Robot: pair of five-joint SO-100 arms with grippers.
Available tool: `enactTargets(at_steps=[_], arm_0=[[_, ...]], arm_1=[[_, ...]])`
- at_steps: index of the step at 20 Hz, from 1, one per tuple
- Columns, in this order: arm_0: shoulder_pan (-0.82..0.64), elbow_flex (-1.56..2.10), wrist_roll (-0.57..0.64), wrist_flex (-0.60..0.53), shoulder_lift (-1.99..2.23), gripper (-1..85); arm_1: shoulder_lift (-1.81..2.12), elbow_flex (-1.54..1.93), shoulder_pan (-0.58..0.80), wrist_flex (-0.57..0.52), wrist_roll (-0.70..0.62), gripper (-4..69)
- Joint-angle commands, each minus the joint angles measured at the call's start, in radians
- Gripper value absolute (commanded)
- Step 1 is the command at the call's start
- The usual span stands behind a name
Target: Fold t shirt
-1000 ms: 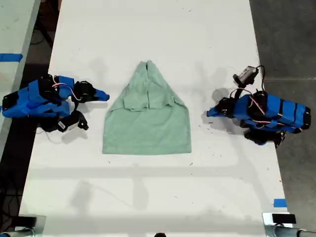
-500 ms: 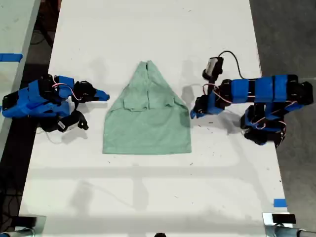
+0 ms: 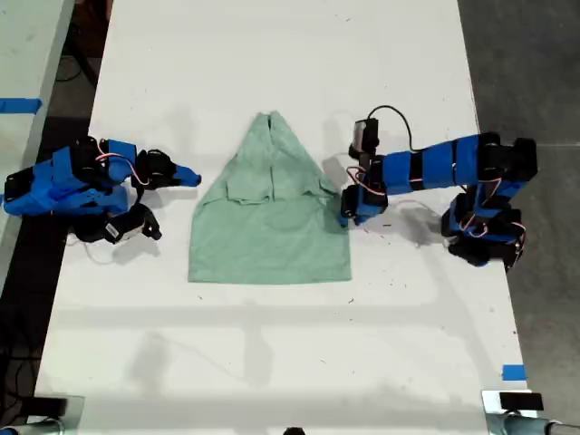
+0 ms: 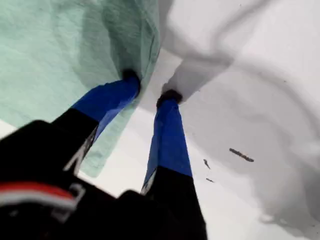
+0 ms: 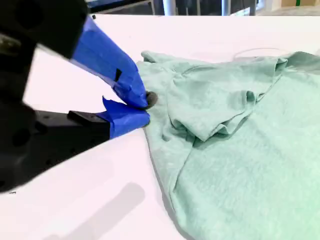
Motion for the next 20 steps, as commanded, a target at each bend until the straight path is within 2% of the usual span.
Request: enactTargets(at_steps=[1,3,4,10,17,20], arm_0=[[0.011,0.005,0.009,-0.020,0.009,-0.1],[0.011,0.005,0.009,-0.020,0.009,-0.1],[0.011,0.005,0.009,-0.020,0.009,-0.1],[0.011,0.005,0.009,-0.020,0.009,-0.1],[0.009,0.005,0.009,-0.020,0.009,-0.1],[0.009,0.005,0.009,-0.020,0.009,-0.1]], arm_1=[[-0.133,-0.037,0.031,-0.031,-0.011,11.8],[-0.123,-0.041,0.031,-0.025,-0.011,8.0],[-0.129,-0.040,0.034,-0.025,-0.005,-0.8],[-0.114,-0.038,0.025,-0.015,0.008,-0.8],[0.058,-0.288,-0.038,0.158,-0.031,-0.8],[0.077,-0.411,-0.072,0.170,-0.061,-0.8]])
